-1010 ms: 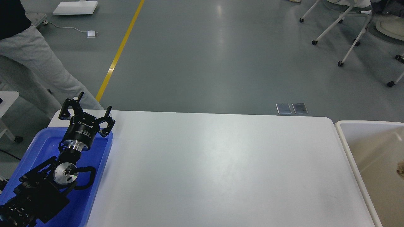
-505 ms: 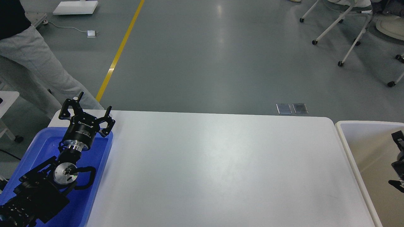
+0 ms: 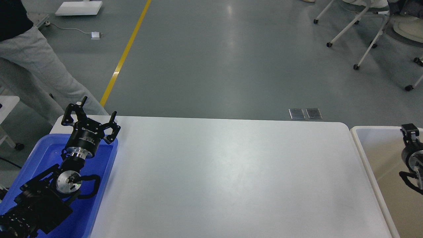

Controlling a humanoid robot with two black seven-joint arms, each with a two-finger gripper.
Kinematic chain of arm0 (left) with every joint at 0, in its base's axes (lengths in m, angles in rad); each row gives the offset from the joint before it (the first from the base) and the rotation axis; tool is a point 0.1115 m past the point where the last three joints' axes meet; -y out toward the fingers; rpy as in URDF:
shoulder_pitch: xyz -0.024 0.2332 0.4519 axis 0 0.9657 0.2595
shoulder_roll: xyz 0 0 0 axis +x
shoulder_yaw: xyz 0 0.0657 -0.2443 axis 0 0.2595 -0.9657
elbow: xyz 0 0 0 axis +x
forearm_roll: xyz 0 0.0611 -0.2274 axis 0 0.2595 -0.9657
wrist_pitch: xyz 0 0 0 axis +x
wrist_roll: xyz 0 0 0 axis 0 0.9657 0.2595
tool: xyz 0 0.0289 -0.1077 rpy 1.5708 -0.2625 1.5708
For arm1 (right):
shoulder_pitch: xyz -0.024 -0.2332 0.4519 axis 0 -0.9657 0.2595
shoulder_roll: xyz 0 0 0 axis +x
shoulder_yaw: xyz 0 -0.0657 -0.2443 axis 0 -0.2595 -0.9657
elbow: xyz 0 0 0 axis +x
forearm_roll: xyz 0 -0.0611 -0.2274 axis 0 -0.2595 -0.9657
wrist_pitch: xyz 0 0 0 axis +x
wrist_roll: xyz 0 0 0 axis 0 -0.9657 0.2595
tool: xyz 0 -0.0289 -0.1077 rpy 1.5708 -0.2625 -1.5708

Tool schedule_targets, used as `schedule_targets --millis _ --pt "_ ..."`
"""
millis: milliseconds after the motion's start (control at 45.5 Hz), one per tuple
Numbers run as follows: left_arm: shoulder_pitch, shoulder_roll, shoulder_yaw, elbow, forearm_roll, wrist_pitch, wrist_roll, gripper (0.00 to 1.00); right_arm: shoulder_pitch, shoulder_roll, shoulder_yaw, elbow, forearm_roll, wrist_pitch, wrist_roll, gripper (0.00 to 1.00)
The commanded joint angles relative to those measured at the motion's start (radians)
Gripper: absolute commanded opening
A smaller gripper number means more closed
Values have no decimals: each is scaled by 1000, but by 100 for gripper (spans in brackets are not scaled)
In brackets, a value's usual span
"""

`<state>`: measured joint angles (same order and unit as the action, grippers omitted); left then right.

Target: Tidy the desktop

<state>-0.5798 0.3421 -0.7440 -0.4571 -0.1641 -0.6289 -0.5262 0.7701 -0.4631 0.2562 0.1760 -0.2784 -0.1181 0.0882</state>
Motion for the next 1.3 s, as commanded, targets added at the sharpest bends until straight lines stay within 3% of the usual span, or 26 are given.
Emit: schedule_targets --millis 0,264,439,549,593,659,944,1274 --pt "0 0 0 0 0 0 0 100 -40 -57 310 203 50 70 59 99" --pt "0 0 0 0 0 0 0 100 -170 -120 595 611 38 103 105 99" --pt "0 0 0 0 0 0 0 100 -187 -71 670 689 33 101 120 99" --pt "0 0 0 0 0 0 0 100 -216 -29 695 740 31 103 179 99" --pt "0 0 0 0 0 0 0 100 -218 4 716 744 28 103 223 99" --pt "0 0 0 0 0 0 0 100 -219 41 736 746 15 104 245 99" --pt "0 0 0 0 0 0 0 100 -215 165 745 729 -22 100 255 99" --pt "0 0 0 0 0 0 0 100 -169 182 667 599 -7 98 254 99"
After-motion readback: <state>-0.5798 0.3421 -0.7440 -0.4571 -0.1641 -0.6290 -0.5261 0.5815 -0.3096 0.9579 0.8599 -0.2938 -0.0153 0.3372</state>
